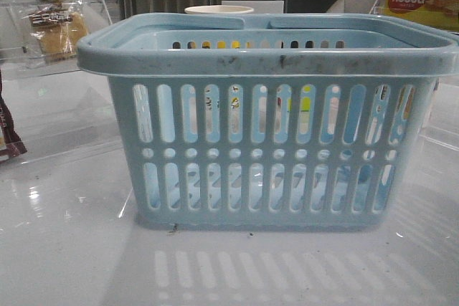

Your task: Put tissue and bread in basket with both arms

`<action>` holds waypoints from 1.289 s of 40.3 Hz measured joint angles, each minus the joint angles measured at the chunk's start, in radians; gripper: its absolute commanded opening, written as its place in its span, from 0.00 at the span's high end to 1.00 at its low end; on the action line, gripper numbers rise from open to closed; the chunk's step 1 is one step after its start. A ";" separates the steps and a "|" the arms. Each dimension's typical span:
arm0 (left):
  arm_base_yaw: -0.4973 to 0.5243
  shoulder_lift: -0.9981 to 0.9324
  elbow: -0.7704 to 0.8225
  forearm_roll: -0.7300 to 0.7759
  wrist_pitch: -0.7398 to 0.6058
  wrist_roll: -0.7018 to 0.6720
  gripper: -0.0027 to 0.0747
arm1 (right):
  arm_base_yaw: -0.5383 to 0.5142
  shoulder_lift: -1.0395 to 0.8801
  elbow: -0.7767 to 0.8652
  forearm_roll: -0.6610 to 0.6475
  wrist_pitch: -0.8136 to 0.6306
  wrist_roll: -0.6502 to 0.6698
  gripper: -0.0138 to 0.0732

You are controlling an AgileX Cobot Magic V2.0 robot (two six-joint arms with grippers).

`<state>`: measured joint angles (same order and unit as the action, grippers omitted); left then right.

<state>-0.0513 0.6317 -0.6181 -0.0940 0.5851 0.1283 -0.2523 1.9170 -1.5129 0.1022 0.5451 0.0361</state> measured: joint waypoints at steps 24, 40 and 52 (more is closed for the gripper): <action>0.000 0.000 0.000 0.000 0.000 0.000 0.85 | 0.104 -0.239 -0.002 0.002 0.068 0.000 0.53; 0.000 0.000 0.000 0.000 0.000 0.000 0.85 | 0.450 -0.465 0.045 0.002 0.182 -0.094 0.53; 0.000 0.000 0.000 0.000 0.000 0.000 0.85 | 0.665 -0.427 0.249 0.013 0.096 -0.103 0.52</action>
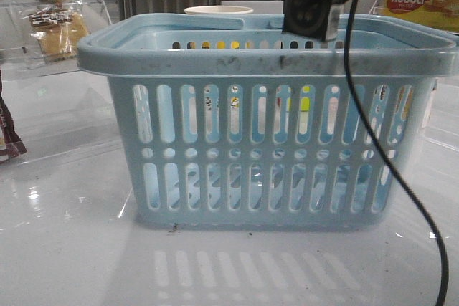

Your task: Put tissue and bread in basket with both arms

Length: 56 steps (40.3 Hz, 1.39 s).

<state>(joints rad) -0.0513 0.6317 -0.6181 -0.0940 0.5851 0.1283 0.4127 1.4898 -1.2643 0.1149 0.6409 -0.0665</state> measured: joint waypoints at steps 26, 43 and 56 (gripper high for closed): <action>0.000 0.000 0.000 0.000 0.000 0.000 0.85 | 0.018 -0.039 0.033 0.035 -0.039 -0.034 0.19; 0.000 0.000 0.000 0.000 0.000 0.000 0.85 | 0.018 -0.452 0.103 0.034 0.099 -0.112 0.19; 0.000 0.000 0.000 0.000 0.000 0.000 0.85 | 0.018 -0.769 0.376 0.033 0.119 -0.118 0.19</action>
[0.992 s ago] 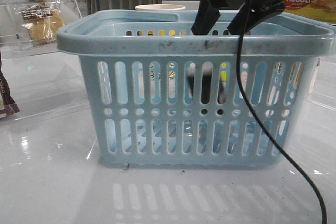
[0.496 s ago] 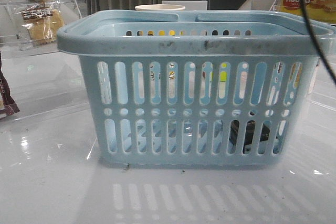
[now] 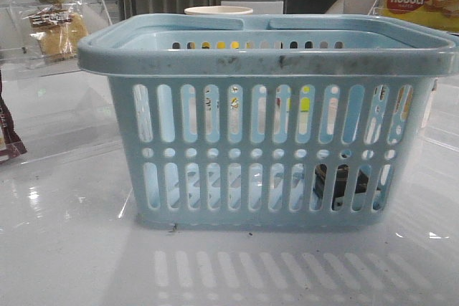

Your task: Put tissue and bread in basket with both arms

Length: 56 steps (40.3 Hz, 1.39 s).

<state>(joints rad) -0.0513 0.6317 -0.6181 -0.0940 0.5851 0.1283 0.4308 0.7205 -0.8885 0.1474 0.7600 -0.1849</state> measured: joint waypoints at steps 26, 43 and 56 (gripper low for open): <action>0.000 0.000 0.000 0.000 0.000 0.000 0.85 | 0.000 -0.103 0.133 0.000 0.019 0.000 0.19; 0.000 0.000 0.000 0.000 -0.049 0.000 0.77 | 0.000 -0.103 0.133 0.000 0.019 0.000 0.19; 0.000 0.137 -0.102 0.000 -0.048 0.000 0.25 | 0.000 -0.103 0.133 0.000 0.019 0.000 0.19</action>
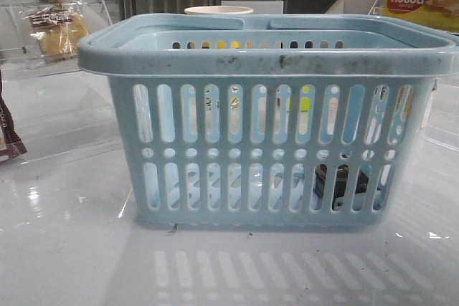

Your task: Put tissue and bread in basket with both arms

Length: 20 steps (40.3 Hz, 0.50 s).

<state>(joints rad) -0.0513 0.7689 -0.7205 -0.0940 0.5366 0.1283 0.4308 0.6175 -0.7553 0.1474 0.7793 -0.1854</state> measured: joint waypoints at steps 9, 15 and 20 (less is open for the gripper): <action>0.000 0.242 -0.188 0.000 0.056 0.000 0.25 | 0.000 0.000 0.000 0.000 0.002 0.000 0.19; 0.000 0.432 -0.314 0.000 0.054 0.000 0.25 | 0.000 0.000 0.000 0.000 0.002 0.000 0.19; 0.000 0.570 -0.419 0.000 0.026 0.000 0.25 | 0.000 0.000 0.000 0.000 0.002 0.000 0.19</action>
<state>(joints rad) -0.0513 1.3388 -1.1398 -0.0940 0.5624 0.1283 0.4308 0.6175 -0.7553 0.1474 0.7811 -0.1854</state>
